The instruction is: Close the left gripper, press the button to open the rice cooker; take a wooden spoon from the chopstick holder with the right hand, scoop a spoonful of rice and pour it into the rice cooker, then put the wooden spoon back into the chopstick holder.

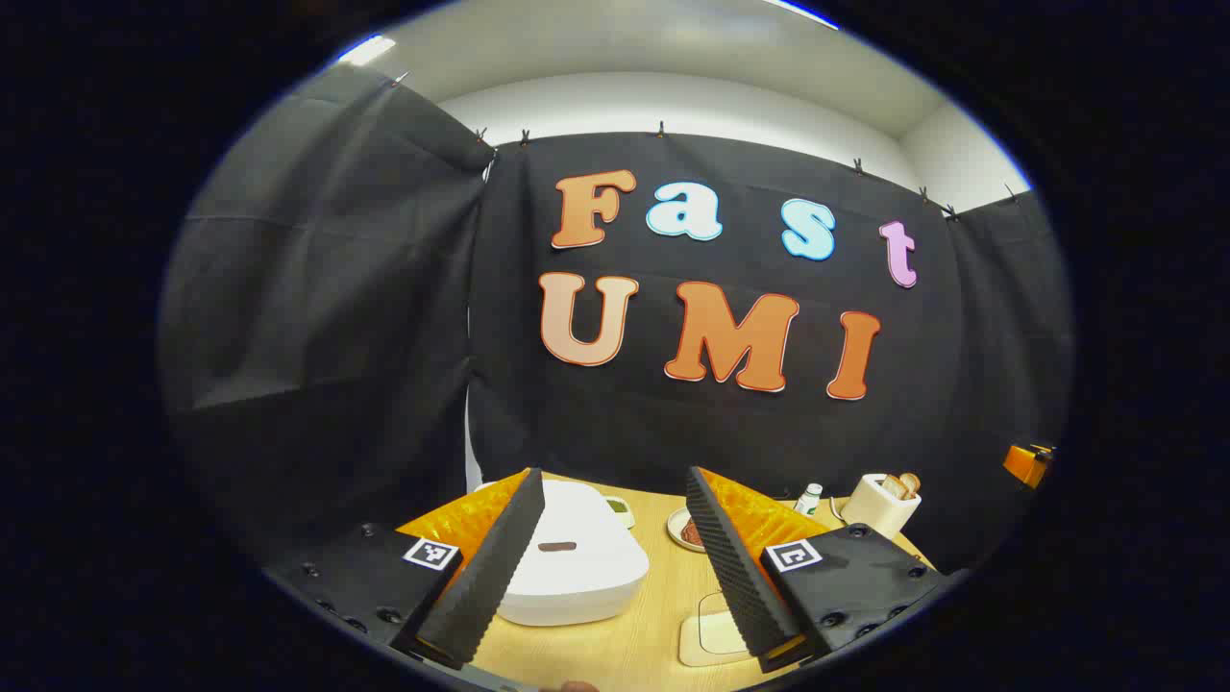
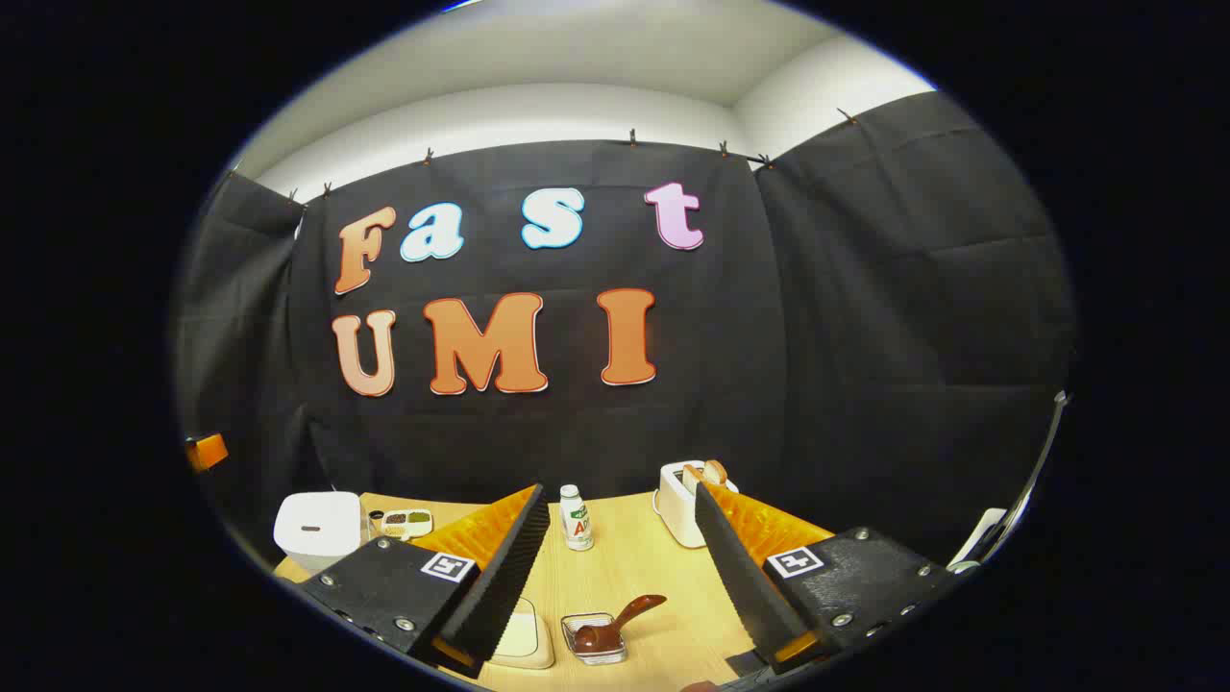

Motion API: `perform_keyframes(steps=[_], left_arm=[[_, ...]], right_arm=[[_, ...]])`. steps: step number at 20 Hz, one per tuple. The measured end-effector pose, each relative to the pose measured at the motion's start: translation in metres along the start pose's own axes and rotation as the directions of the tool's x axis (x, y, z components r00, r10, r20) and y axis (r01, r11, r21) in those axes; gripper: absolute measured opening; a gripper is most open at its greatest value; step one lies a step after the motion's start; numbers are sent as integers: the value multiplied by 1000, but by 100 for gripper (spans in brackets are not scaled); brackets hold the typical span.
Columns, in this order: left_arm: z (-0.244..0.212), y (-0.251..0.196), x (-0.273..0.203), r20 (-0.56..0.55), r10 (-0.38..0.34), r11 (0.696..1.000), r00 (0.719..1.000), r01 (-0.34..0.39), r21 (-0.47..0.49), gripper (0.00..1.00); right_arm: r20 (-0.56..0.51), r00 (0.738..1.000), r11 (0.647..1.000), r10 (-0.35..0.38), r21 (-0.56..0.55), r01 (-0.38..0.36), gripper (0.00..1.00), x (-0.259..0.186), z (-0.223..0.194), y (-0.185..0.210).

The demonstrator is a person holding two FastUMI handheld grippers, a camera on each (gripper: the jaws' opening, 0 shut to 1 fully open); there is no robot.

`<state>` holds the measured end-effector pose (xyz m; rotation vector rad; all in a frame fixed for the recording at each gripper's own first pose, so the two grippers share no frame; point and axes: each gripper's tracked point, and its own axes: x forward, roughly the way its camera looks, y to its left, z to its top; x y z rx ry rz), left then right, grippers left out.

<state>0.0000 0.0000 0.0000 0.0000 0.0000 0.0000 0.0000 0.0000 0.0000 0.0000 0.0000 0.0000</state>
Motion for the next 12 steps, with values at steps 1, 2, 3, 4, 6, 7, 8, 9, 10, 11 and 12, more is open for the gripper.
perform_keyframes(steps=[1,2,3,4,6,7,8,9,10,11,12], left_arm=[[3,1,-1,8,3,1000,1000,-3,8,100],[5,1,-3,22,1,1000,1000,-1,27,100],[7,4,-3,22,8,999,1000,-9,45,100],[5,8,-4,18,13,999,1000,-13,51,100],[5,6,-4,-1,-1,1000,1000,1,30,100],[5,7,-5,-8,-5,1000,1000,5,21,100],[6,8,-5,-12,-8,1000,1000,8,16,100],[8,10,-5,-18,-8,1000,1000,9,15,100],[11,13,-4,-24,-6,1000,1000,6,16,100],[16,15,-4,-20,-3,1000,1000,3,17,100],[22,16,-6,-11,-2,1000,1000,2,16,100]], right_arm=[[4,1000,1000,6,-3,-6,90,-1,3,1],[6,1000,1000,9,-6,-9,95,-2,4,3],[7,1000,1000,8,-10,-8,95,-3,5,2],[7,1000,1000,8,-13,-8,95,-3,4,2],[10,1000,1000,12,-9,-11,95,-5,7,4],[9,1000,1000,15,-8,-15,95,-6,8,5],[11,1000,1000,15,-12,-15,95,-5,8,6],[11,1000,1000,12,-18,-11,95,-5,10,5],[10,1000,1000,11,-21,-11,95,-5,11,5],[9,1000,1000,11,-21,-11,95,-5,12,6],[11,1000,1000,11,-20,-10,95,-5,14,6]])
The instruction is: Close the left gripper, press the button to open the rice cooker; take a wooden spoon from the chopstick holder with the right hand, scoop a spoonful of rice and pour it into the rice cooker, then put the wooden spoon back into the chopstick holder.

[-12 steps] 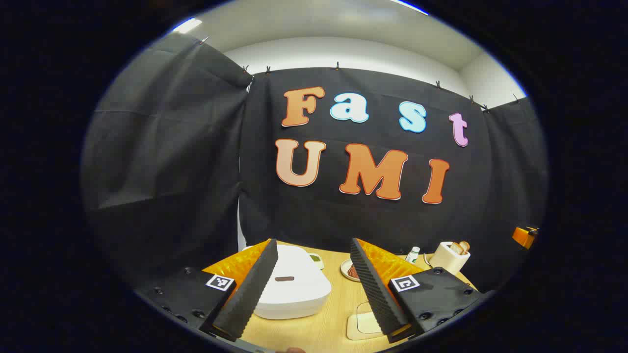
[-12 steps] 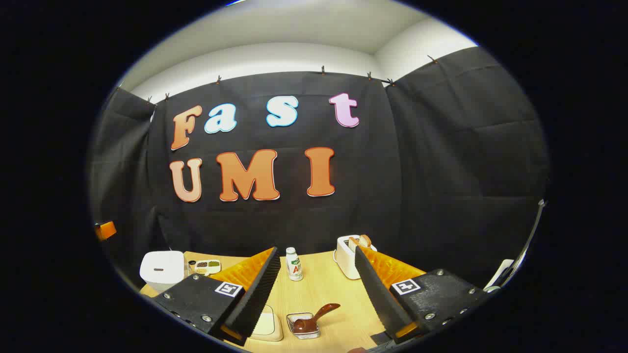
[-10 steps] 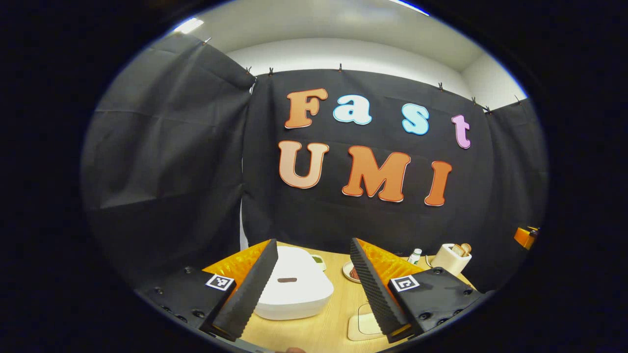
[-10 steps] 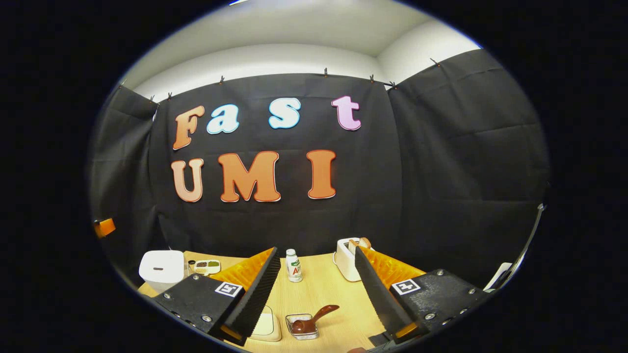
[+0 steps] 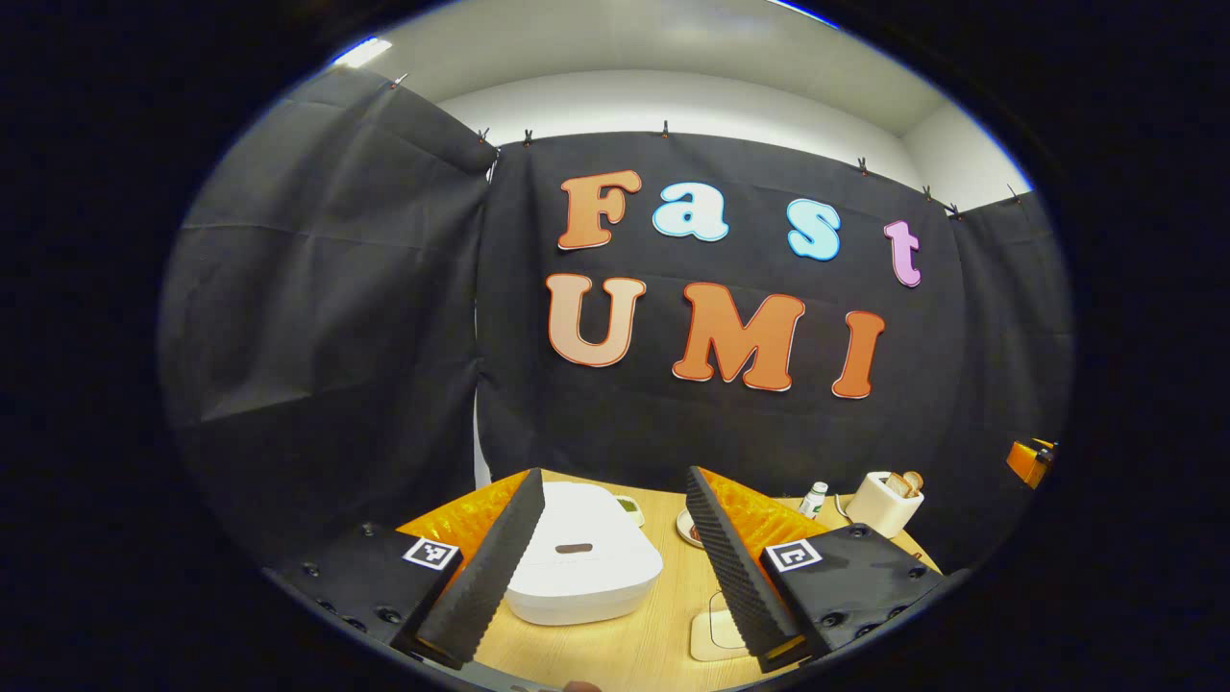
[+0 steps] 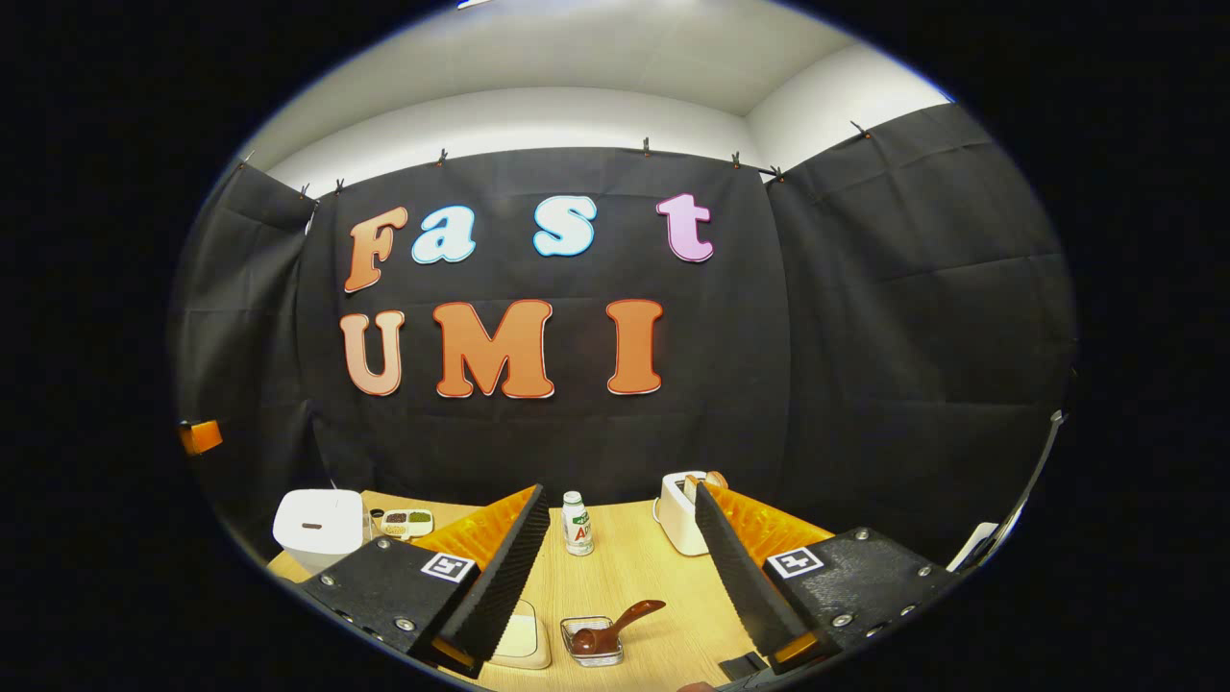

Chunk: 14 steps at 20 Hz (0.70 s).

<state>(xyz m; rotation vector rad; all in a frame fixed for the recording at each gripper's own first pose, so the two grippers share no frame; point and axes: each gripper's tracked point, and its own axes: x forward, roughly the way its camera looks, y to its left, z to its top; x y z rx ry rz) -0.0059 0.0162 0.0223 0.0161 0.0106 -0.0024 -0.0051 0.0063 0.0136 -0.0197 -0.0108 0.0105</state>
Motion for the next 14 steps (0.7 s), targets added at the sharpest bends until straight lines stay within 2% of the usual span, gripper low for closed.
perform_keyframes(steps=[3,4,10,11,12,14], left_arm=[[9,4,2,11,10,1000,1000,-10,13,97],[10,5,2,10,13,1000,1000,-13,17,100],[10,3,5,1,-4,1000,1000,4,17,100],[10,2,5,3,-9,1000,1000,9,20,100],[12,0,5,5,-15,1000,1000,15,19,100],[10,-1,9,-4,-25,1000,1000,25,9,97]], right_arm=[[2,1000,1000,-11,1,11,95,0,2,-1],[-4,1000,1000,-10,4,10,95,0,0,0],[-11,1000,1000,-14,8,15,95,2,-1,-1],[-10,1000,1000,-16,13,16,100,1,-2,-1],[-5,1000,1000,-22,19,22,95,2,-1,-2],[-5,1000,999,-27,30,27,95,4,-1,-3]])
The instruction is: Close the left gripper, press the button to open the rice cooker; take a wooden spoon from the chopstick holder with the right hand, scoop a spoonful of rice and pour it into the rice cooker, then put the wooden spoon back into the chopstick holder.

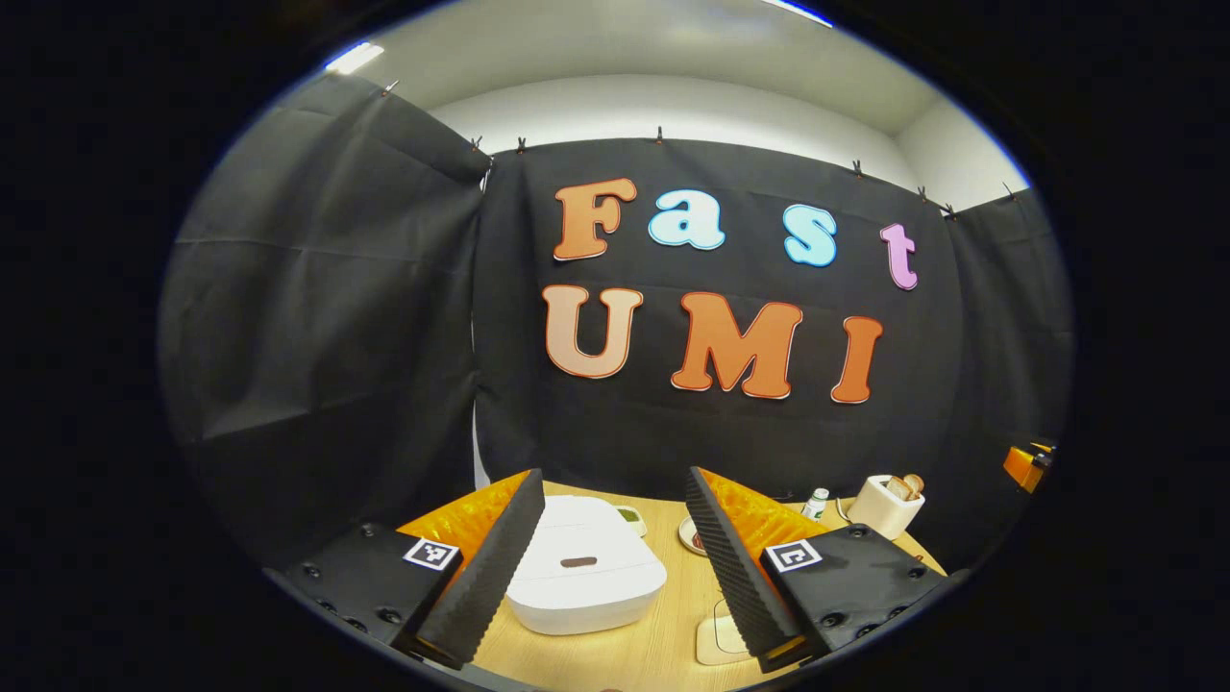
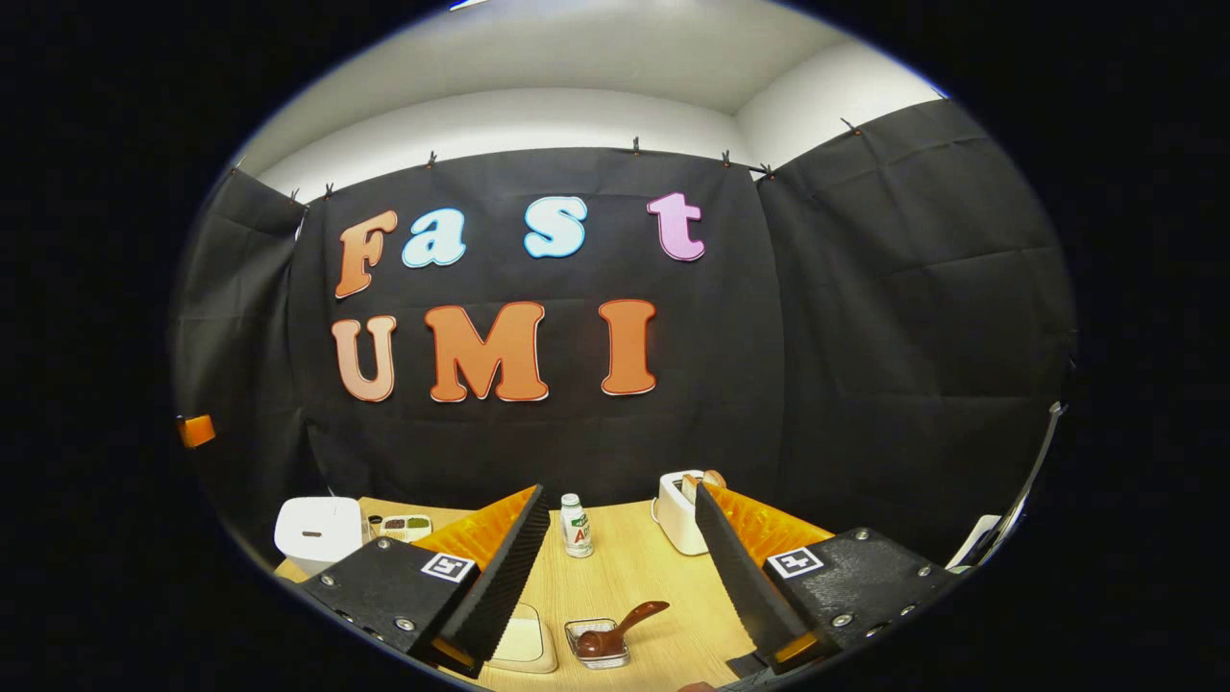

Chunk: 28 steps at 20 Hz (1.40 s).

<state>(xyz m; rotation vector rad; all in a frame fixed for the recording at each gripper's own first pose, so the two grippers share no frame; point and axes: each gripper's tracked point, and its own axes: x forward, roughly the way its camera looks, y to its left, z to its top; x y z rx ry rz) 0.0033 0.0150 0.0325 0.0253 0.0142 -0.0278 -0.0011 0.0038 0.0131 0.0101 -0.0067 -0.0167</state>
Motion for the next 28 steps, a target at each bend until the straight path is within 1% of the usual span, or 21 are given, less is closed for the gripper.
perform_keyframes(steps=[3,6,7,8,9,11,12,13,14,15,16,18,19,22,23,24,28], left_arm=[[4,2,-2,3,-4,1000,1000,4,17,100],[7,6,3,14,15,999,1000,-16,39,65],[6,8,4,11,20,999,1000,-20,40,54],[7,10,4,9,30,999,999,-31,37,42],[5,16,4,9,49,998,999,-49,29,31],[1,15,12,-11,40,999,999,-40,14,7],[3,19,7,-22,46,999,999,-46,15,7],[-2,24,11,-26,59,998,998,-58,25,3],[3,29,7,-18,78,996,997,-77,39,6],[6,35,12,-12,83,996,997,-82,46,5],[4,32,13,-19,74,996,997,-73,52,4],[1,36,18,-38,63,996,997,-60,64,4],[0,38,22,-55,58,996,997,-54,71,6],[-8,38,32,-106,37,997,994,-29,78,5],[-11,36,37,-123,24,997,992,-14,80,6],[-14,35,42,-144,8,997,990,4,82,5],[-31,28,67,-222,-55,996,974,69,58,5]], right_arm=[[-4,1000,1000,-14,-3,14,95,2,-4,-4],[-14,1000,1000,-25,-13,25,95,5,-8,-4],[-19,1000,1000,-25,-12,25,100,5,-11,-3],[-22,999,1000,-24,-12,24,100,6,-12,-2],[-24,999,1000,-24,-14,23,95,5,-14,-2],[-32,999,999,-25,-20,25,95,7,-17,0],[-31,999,999,-25,-24,24,95,7,-16,0],[-29,999,999,-24,-30,24,100,7,-15,2],[-25,999,999,-26,-35,25,90,7,-14,2],[-25,999,999,-25,-43,23,90,7,-15,3],[-28,999,998,-26,-50,24,95,8,-16,4],[-39,999,998,-24,-56,22,95,9,-19,8],[-43,999,998,-22,-54,20,95,8,-20,10],[-50,999,998,-20,-56,17,95,10,-24,14],[-57,998,998,-22,-59,18,95,11,-27,15],[-66,998,998,-22,-61,18,95,12,-30,16],[-96,995,998,-23,-58,18,95,15,-43,19]])
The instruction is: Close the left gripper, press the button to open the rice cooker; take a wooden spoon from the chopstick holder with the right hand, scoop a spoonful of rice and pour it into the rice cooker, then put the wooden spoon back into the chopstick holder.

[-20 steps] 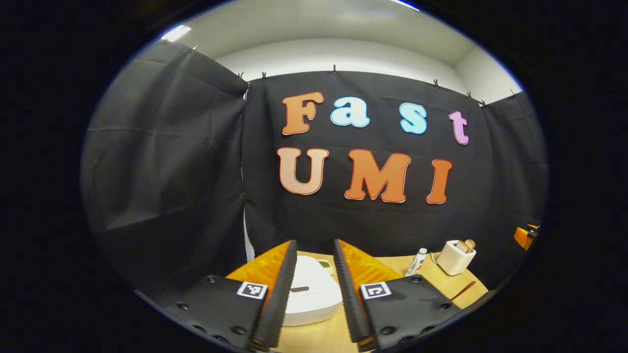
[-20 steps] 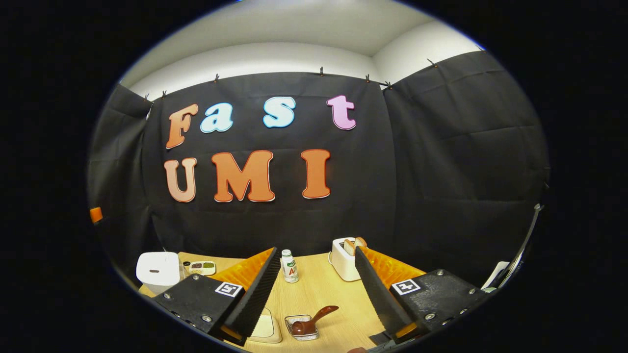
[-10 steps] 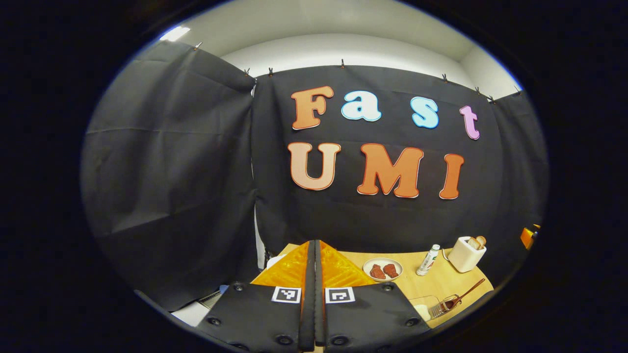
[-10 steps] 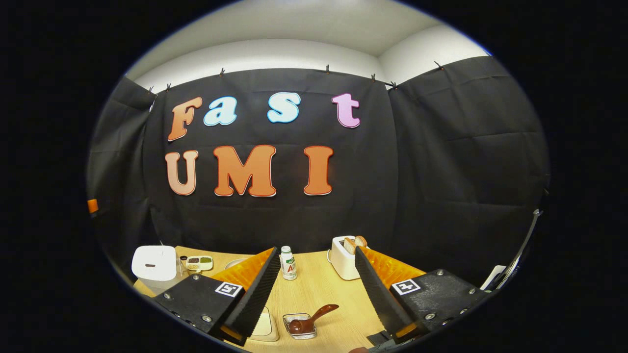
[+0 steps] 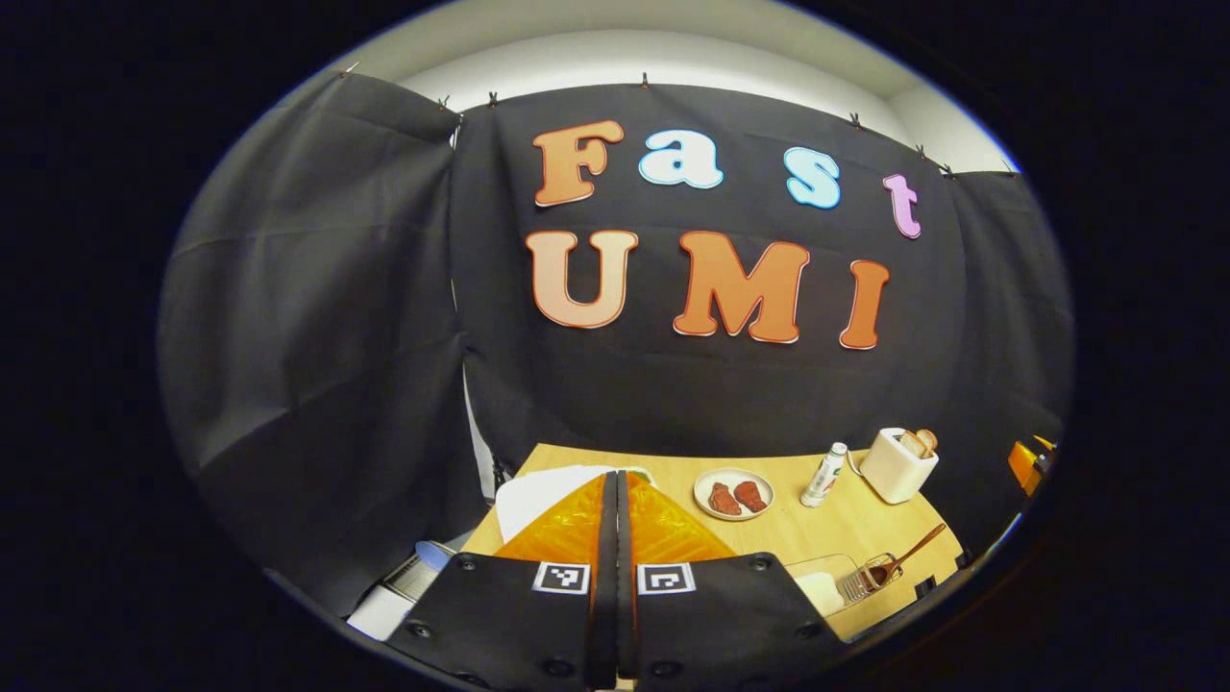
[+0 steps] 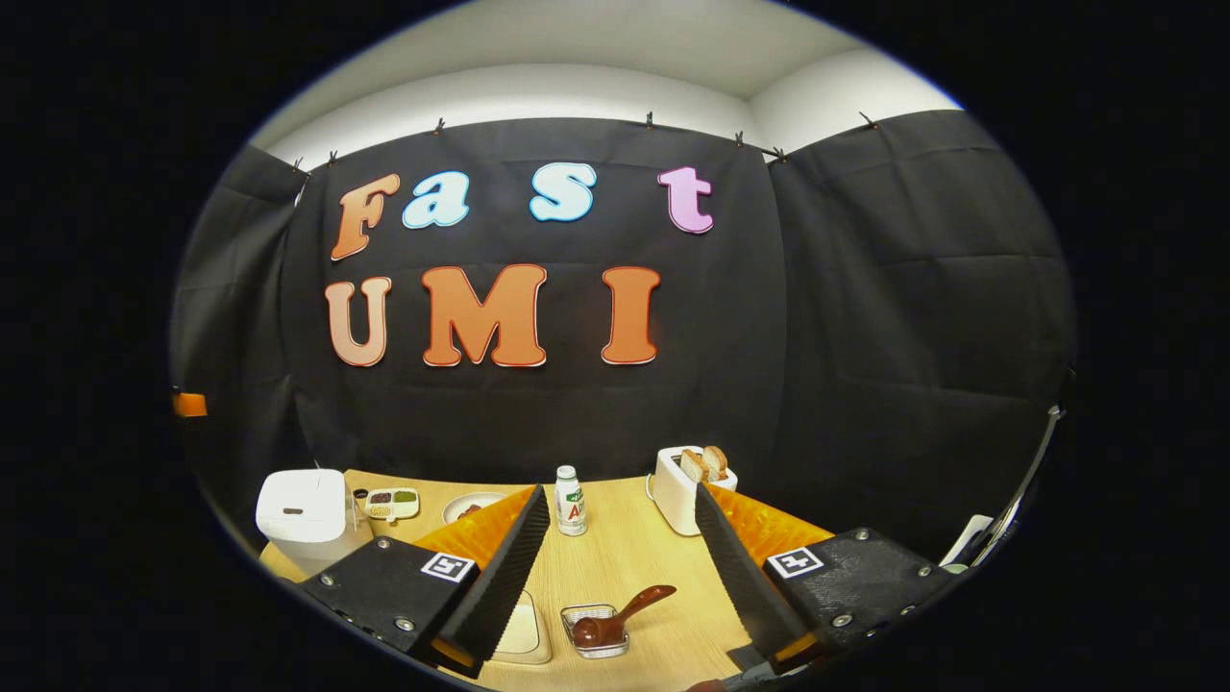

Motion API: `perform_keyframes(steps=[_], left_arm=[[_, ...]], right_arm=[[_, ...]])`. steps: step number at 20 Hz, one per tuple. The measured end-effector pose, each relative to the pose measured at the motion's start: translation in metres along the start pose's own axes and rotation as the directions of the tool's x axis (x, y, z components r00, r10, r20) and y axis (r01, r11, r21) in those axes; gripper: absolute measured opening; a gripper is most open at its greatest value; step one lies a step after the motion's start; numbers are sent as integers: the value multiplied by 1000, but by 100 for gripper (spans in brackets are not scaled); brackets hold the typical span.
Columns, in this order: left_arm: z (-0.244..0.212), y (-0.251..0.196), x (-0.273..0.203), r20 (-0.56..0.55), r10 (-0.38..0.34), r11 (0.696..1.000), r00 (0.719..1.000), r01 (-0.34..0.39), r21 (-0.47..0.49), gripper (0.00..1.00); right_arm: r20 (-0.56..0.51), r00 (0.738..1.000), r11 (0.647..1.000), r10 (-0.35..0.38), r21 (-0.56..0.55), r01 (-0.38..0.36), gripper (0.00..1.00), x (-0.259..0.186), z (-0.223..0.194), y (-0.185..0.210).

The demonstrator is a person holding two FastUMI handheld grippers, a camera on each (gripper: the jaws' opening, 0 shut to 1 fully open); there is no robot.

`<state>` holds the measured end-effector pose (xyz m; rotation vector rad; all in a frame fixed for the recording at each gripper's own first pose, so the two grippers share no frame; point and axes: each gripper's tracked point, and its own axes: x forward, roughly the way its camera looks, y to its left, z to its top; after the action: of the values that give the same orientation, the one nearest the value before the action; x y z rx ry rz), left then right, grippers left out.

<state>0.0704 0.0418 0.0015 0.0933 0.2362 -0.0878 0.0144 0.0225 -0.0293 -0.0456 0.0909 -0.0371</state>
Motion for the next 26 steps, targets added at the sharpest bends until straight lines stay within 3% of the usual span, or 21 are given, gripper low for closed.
perform_keyframes(steps=[8,12,15,17,18,26], left_arm=[[-34,-1,73,-179,-100,995,979,94,-41,4],[-66,2,105,-286,-127,992,950,122,-35,5],[-91,-1,122,-353,-160,987,922,139,-83,5],[-106,4,131,-384,-151,988,911,133,-75,5],[-111,6,134,-399,-151,988,904,133,-74,4],[-164,8,148,-496,-160,987,854,127,-98,5]], right_arm=[[-48,998,998,-43,-45,41,95,5,-19,-2],[-70,996,998,-49,-53,46,95,9,-26,-1],[-92,995,998,-47,-46,43,95,14,-31,3],[-101,994,998,-51,-43,47,99,16,-32,3],[-104,993,998,-52,-42,48,95,17,-33,4],[-110,993,997,-51,-57,45,95,23,-33,9]])
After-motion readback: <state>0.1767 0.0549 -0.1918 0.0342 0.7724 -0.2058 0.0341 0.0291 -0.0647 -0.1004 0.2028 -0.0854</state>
